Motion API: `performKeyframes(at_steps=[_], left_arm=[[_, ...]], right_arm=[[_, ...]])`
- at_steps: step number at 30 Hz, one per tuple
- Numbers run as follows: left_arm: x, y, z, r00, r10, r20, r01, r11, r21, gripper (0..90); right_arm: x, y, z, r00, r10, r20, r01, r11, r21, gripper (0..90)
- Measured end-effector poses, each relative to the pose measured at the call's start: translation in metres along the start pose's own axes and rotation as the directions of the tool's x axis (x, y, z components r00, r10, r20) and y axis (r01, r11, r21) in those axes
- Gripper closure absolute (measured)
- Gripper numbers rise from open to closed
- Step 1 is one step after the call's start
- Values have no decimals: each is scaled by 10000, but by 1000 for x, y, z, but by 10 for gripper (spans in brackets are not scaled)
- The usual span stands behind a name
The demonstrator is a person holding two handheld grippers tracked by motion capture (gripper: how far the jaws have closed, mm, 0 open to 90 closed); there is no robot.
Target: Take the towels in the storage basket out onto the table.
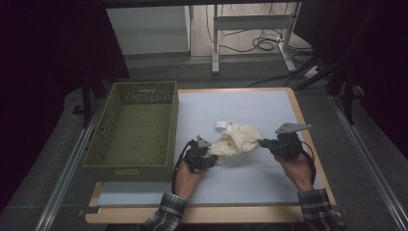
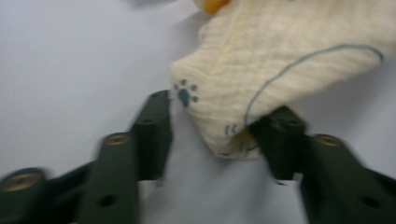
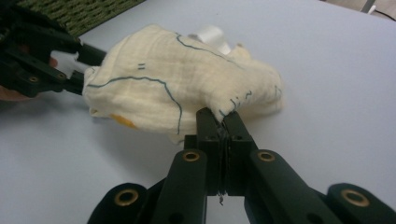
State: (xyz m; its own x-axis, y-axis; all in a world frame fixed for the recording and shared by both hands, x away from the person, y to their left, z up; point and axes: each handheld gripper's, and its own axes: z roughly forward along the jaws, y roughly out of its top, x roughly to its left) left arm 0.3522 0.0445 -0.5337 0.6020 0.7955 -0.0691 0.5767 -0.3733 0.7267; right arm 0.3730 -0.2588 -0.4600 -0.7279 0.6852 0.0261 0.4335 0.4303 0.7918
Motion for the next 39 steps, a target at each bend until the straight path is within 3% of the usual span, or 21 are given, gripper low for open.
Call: performKeyframes(at_steps=[2,4,7,10,12,14,18,23,27,30,34,36,39], left_arm=[[-4,4,-3,9996,180,220,-177,9997,-146,770],[-5,11,-10,9991,193,382,-178,9990,-398,841],[-4,27,-20,9991,350,237,-336,9976,-600,839],[2,45,-20,9997,195,113,-188,9982,-569,795],[10,57,-10,9995,162,-283,-169,9995,-259,742],[21,62,6,9987,-89,-501,101,9997,223,666],[30,55,21,9955,-408,-860,459,9972,590,560],[28,44,11,9944,-497,-936,523,9983,252,488],[26,39,5,9955,-449,-835,466,9987,183,502],[28,37,7,9949,-479,-884,503,9984,255,526],[35,32,12,9934,-779,-843,799,9966,209,501],[37,31,15,9936,-730,-862,754,9968,254,509],[41,28,21,9947,-907,-487,918,9956,204,577]], right_arm=[[-2,2,-7,10000,-14,95,14,10000,-9,879],[-5,5,-14,9997,-20,223,22,10000,-80,879],[-12,12,-20,9990,-9,445,17,9998,-178,878],[-23,25,-21,9972,87,744,-75,9998,-158,878],[-32,34,-13,9961,161,866,-161,9999,-14,875],[-43,38,0,9952,323,926,-342,9992,188,858],[-65,33,21,9892,873,1178,-950,9936,617,717],[-74,12,12,9852,1050,1354,-1156,9906,725,685],[-73,-6,10,9859,1378,946,-1451,9865,759,684],[-65,-17,20,9914,1247,401,-1280,9872,950,672],[-57,-22,35,9954,955,86,-959,9891,1120,587],[-54,-22,43,9975,707,65,-710,9897,1242,556],[-51,-22,58,9995,296,103,-307,9892,1430,556]])
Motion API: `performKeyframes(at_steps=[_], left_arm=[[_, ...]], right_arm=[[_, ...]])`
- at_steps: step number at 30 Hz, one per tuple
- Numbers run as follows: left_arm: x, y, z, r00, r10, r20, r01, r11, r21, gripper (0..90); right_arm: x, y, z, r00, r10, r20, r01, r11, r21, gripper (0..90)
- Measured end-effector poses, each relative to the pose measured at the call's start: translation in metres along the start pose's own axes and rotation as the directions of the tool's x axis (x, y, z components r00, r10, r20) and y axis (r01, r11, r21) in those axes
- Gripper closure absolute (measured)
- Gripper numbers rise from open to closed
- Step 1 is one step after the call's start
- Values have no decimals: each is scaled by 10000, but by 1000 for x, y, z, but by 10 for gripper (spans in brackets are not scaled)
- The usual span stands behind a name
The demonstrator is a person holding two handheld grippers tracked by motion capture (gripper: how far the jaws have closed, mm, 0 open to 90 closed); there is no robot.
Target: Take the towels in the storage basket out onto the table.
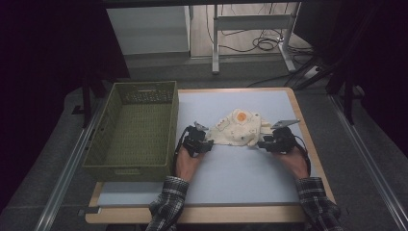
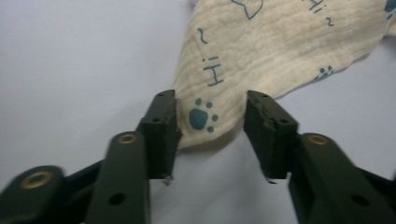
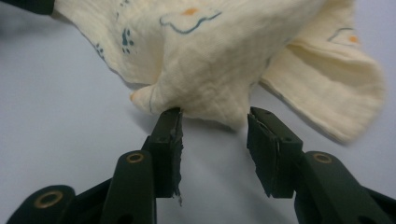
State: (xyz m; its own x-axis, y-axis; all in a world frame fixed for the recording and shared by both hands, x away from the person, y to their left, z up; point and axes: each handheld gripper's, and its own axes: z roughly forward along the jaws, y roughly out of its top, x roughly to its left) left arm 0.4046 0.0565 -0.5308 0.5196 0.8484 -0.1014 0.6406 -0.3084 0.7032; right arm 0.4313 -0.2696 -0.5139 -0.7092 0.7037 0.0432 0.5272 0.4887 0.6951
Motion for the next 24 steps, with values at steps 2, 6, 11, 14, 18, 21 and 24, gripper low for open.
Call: performKeyframes(at_steps=[2,6,11,14,18,21,24], left_arm=[[0,-2,3,9996,-86,252,88,9999,-73,653],[0,-1,1,9970,-210,744,220,9997,-119,854],[-9,4,-19,9961,-73,878,115,9988,-475,855],[-17,6,-34,9954,111,954,-43,9975,-709,848],[-30,1,-50,9930,357,1123,-271,9967,-771,840],[-38,-7,-58,9904,595,1246,-524,9968,-596,832],[-48,-21,-66,9863,792,1444,-744,9965,-381,830]], right_arm=[[1,0,8,9998,-145,152,144,9999,27,659],[1,2,8,9998,176,-137,-179,9997,-179,884],[6,3,-22,10000,-45,-29,44,9994,-348,890],[8,-2,-47,10000,28,68,-24,9983,-589,889],[12,-16,-77,9997,193,165,-182,9976,-668,886],[17,-29,-90,9998,116,180,-108,9989,-459,883],[25,-40,-100,9999,-5,110,8,9996,-268,882]])
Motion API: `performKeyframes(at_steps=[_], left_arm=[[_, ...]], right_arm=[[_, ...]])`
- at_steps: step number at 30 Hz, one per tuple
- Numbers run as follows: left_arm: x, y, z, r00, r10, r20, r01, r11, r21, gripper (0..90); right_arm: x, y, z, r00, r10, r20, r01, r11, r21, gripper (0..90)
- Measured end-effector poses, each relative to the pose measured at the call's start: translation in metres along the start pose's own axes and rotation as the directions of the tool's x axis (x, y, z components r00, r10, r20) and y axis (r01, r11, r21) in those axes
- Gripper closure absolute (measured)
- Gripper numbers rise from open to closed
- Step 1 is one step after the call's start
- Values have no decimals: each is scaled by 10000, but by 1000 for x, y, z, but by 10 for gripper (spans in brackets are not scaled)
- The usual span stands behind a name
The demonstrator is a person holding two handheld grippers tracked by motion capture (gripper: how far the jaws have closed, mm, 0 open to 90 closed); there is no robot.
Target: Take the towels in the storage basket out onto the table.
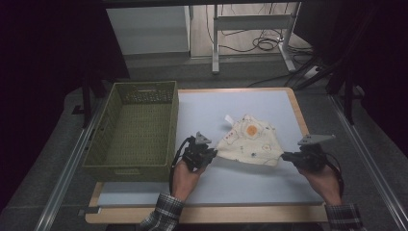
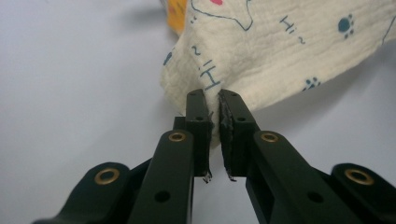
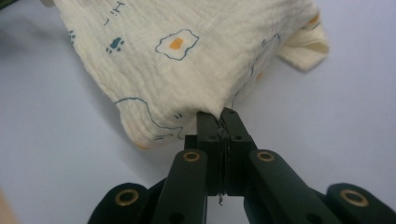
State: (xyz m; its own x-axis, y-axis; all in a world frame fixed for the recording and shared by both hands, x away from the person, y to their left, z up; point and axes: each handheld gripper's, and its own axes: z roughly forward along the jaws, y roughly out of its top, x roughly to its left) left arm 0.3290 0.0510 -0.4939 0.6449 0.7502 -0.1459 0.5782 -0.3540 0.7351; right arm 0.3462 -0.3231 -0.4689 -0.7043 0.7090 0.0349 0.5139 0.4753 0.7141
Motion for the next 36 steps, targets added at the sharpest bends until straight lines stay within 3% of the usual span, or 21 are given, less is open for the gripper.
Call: performKeyframes(at_steps=[4,5,8,11,14,19,27,32,36], left_arm=[[-10,-19,-7,9990,27,441,-45,9992,404,806],[-11,-23,-7,9985,-10,545,-21,9984,560,742],[-12,-30,-9,9994,32,344,-53,9982,592,593],[-9,-26,-9,9997,-52,225,42,9990,443,508],[-7,-15,-3,10000,42,11,-42,9996,267,498],[-1,5,18,9997,131,-220,-124,9995,289,506],[21,39,59,9993,106,-371,-93,9993,349,532],[29,52,83,9997,159,-193,-153,9993,349,496],[32,57,99,9998,174,-99,-172,9996,218,447]], right_arm=[[14,-15,-12,9997,-159,-158,164,9993,334,878],[17,-20,-14,9996,-157,-243,167,9990,405,862],[21,-30,-17,9994,-116,-314,135,9981,602,748],[14,-34,-24,10000,42,-26,-40,9989,463,710],[2,-31,-24,9991,335,259,-342,9991,264,698],[-18,-20,-5,9964,582,609,-590,9982,125,702],[-43,5,32,9909,975,924,-967,9952,-138,715],[-56,19,55,9858,1036,1321,-1015,9946,-224,713],[-64,27,71,9827,1100,1488,-1065,9938,-311,651]])
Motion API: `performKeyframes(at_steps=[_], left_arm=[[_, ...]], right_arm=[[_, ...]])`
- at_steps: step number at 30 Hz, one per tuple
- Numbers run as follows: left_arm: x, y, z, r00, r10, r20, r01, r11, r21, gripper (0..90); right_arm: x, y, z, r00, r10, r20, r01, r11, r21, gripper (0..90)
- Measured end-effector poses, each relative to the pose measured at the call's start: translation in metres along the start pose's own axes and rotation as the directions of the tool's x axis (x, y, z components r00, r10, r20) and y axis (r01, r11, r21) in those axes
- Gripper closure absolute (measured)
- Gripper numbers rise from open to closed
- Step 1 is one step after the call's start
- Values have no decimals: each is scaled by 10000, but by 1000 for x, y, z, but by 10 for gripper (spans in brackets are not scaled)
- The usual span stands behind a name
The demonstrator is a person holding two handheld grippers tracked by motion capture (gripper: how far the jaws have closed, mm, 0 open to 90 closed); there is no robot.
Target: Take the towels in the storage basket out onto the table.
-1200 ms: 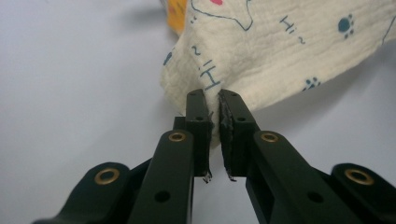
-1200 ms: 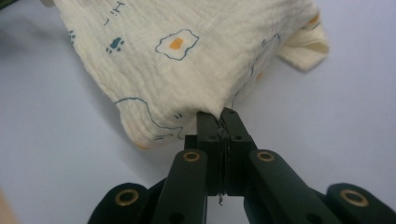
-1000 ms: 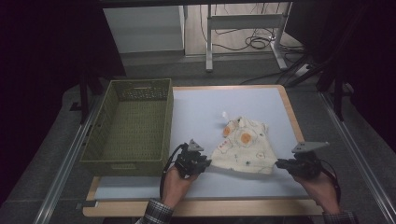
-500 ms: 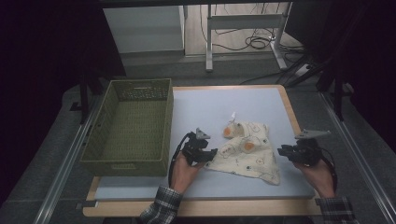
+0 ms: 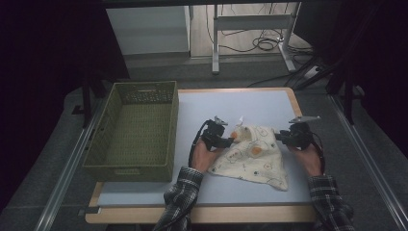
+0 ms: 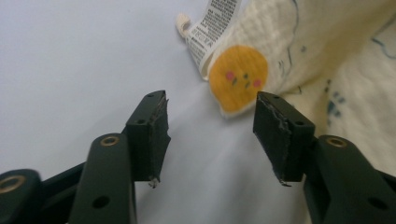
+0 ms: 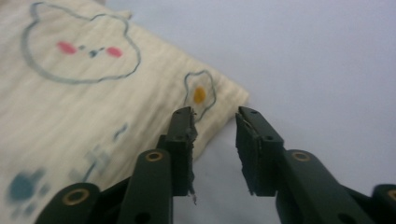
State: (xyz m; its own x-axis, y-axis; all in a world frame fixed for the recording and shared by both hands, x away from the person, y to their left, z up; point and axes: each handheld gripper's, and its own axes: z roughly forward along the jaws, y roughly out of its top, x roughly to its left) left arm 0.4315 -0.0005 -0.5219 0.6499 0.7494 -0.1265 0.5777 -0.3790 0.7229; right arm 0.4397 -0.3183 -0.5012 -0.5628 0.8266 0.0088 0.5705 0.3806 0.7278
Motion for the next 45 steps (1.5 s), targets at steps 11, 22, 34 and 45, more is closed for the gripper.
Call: performKeyframes(at_steps=[11,22,34,45], left_arm=[[-13,1,17,9975,705,104,-707,9974,121,841],[-4,44,-54,9802,1361,-1441,-1473,9866,-701,868],[8,23,-49,9697,605,-2367,-679,9974,-234,444],[14,2,-10,9845,169,-1748,-146,9998,144,500]], right_arm=[[10,1,24,9996,-279,29,277,9987,424,881],[2,36,-42,9969,-450,648,494,9965,-678,884],[-11,29,-35,9965,-27,833,40,9999,-144,670],[17,-25,-46,9995,-139,-277,153,9986,511,670]])
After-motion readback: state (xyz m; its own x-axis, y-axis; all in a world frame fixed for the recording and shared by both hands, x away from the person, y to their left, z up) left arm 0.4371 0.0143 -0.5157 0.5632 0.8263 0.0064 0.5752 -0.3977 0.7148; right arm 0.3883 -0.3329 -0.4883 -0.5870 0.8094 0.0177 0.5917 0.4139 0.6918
